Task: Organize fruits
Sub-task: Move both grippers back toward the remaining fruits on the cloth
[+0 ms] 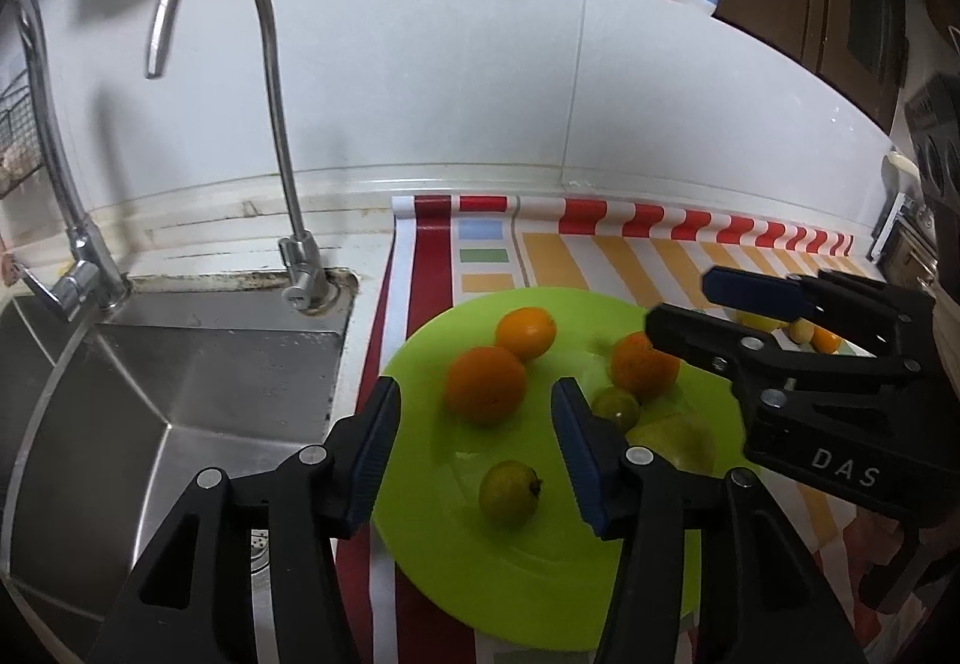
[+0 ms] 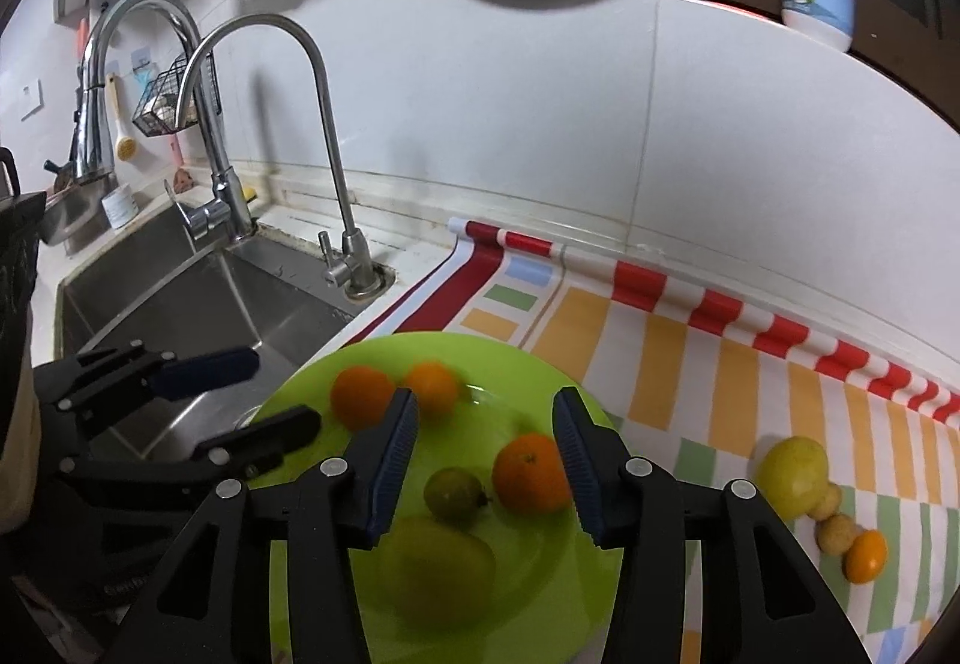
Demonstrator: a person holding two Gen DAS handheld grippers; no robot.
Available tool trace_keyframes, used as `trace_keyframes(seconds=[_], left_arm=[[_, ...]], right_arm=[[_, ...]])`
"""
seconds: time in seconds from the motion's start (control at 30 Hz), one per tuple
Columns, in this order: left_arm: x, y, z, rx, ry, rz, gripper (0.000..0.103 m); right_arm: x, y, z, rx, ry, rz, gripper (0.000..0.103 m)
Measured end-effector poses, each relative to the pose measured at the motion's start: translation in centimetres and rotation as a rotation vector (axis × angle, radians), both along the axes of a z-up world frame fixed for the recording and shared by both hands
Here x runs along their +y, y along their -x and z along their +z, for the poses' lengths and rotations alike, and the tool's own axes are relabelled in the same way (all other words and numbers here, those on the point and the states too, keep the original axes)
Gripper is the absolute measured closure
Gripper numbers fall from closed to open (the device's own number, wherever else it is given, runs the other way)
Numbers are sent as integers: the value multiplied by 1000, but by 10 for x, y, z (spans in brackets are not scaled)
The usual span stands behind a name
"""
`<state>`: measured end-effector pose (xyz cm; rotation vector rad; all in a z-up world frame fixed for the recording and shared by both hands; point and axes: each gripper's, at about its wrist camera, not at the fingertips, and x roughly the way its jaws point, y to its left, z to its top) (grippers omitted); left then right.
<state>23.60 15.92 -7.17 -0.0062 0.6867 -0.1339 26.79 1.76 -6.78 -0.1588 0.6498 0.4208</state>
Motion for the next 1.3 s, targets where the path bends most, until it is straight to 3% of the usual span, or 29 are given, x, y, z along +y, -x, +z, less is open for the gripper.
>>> trace_keyframes(seconds=[0.17,0.6,1.3], left_arm=[[-5,15,8,-17,-11,4,49],[-31,55,37,-84,-15,-8,35],[-110,98,69,-200,-36,-53,18]], right_arm=[[-13,18,4,-3,-3,-35,55],[-52,68,23,-65,-31,-122,34],[-139,122,50,-152,-49,-249,34]])
